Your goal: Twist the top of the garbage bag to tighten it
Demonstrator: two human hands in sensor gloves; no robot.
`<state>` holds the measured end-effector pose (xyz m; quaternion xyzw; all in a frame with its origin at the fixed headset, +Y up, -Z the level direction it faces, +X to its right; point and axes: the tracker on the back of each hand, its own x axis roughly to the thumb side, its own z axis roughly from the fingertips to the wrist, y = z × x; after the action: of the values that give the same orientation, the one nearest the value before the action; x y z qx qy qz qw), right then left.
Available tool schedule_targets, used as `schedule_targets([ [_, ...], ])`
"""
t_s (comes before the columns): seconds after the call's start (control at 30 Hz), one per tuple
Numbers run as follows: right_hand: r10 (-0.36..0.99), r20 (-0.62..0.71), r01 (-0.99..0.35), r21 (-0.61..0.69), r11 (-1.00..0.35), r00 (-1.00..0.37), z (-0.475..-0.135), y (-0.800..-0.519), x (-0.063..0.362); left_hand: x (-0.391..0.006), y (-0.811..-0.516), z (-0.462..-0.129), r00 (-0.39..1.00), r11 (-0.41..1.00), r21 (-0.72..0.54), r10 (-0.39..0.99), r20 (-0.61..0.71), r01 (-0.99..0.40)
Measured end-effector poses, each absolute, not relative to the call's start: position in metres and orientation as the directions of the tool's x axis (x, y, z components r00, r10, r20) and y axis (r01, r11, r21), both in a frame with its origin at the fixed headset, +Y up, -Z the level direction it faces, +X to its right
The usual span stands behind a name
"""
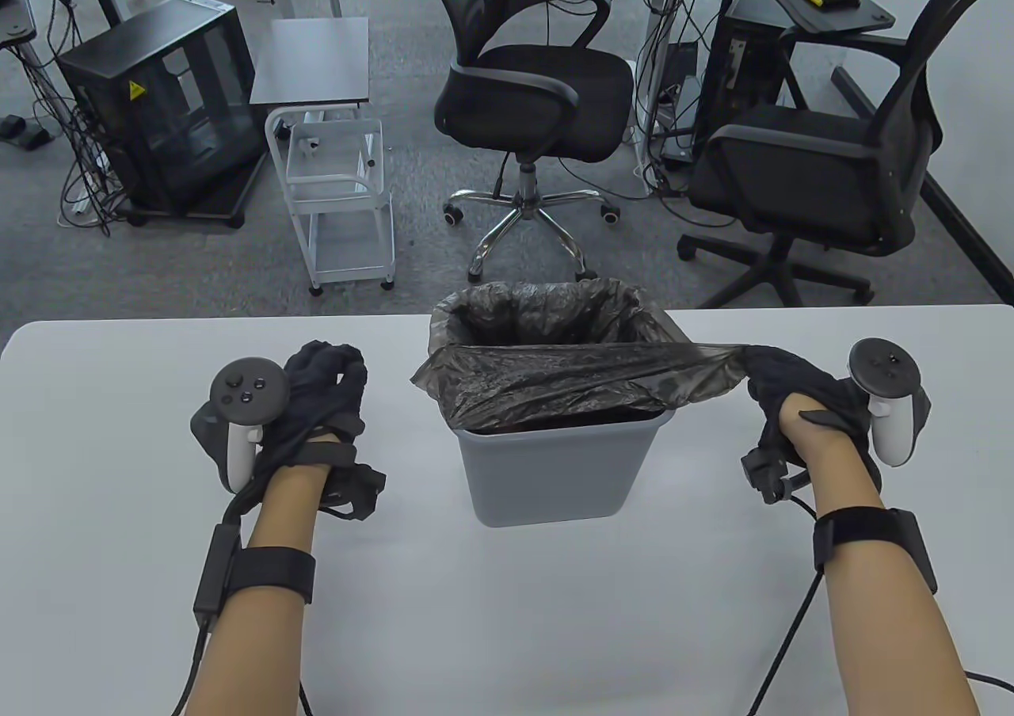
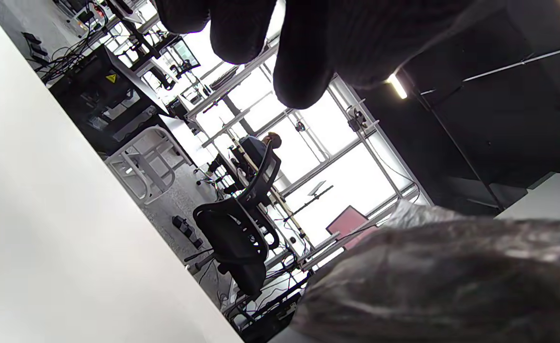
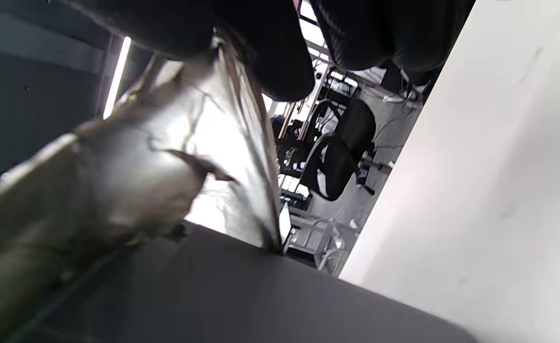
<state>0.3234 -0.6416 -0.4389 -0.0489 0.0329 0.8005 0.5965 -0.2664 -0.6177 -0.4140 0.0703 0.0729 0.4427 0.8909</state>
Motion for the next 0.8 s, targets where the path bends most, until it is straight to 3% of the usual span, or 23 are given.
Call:
schedule_targets([
  [0.07, 0.977, -0.118, -0.980, 0.110, -0.166, -0.179, -0.444, -0.641, 0.321, -0.267, -0.605, -0.417, 0.615, 0.614, 0.198, 0.786, -0.063, -0.764],
  [0.17, 0.986, -0.120, -0.962, 0.235, 0.141, 0.116, -0.447, -0.645, 0.323, -0.263, -0.595, -0.424, 0.598, 0.600, 0.177, 0.798, -0.070, -0.780],
  [0.27, 0.960, -0.066, -0.944, 0.174, 0.281, 0.273, -0.445, -0.649, 0.333, -0.253, -0.593, -0.432, 0.557, 0.564, 0.127, 0.826, -0.089, -0.816],
  [0.37, 0.952, 0.001, -0.949, 0.072, 0.305, 0.306, -0.445, -0.648, 0.339, -0.241, -0.594, -0.439, 0.557, 0.564, 0.071, 0.824, -0.104, -0.822],
  [0.43, 0.979, 0.006, -0.970, -0.137, 0.201, 0.202, -0.447, -0.644, 0.339, -0.233, -0.595, -0.444, 0.559, 0.566, 0.028, 0.819, -0.131, -0.824],
  [0.47, 0.993, -0.016, -0.980, -0.163, 0.113, 0.117, -0.450, -0.642, 0.338, -0.229, -0.595, -0.445, 0.562, 0.569, 0.003, 0.813, -0.151, -0.822],
  [0.5, 0.997, -0.073, -0.990, -0.139, 0.002, 0.012, -0.454, -0.638, 0.335, -0.225, -0.594, -0.448, 0.575, 0.579, -0.037, 0.797, -0.187, -0.814],
  [0.57, 0.958, -0.160, -0.971, 0.059, -0.230, -0.237, -0.466, -0.625, 0.319, -0.219, -0.593, -0.453, 0.597, 0.586, -0.124, 0.765, -0.242, -0.801],
  [0.73, 0.935, -0.175, -0.947, 0.159, -0.281, -0.307, -0.489, -0.603, 0.270, -0.203, -0.593, -0.464, 0.613, 0.597, -0.150, 0.736, -0.288, -0.788],
  [0.8, 0.894, -0.189, -0.901, 0.242, -0.360, -0.407, -0.495, -0.600, 0.256, -0.196, -0.595, -0.466, 0.624, 0.597, -0.187, 0.724, -0.295, -0.780],
])
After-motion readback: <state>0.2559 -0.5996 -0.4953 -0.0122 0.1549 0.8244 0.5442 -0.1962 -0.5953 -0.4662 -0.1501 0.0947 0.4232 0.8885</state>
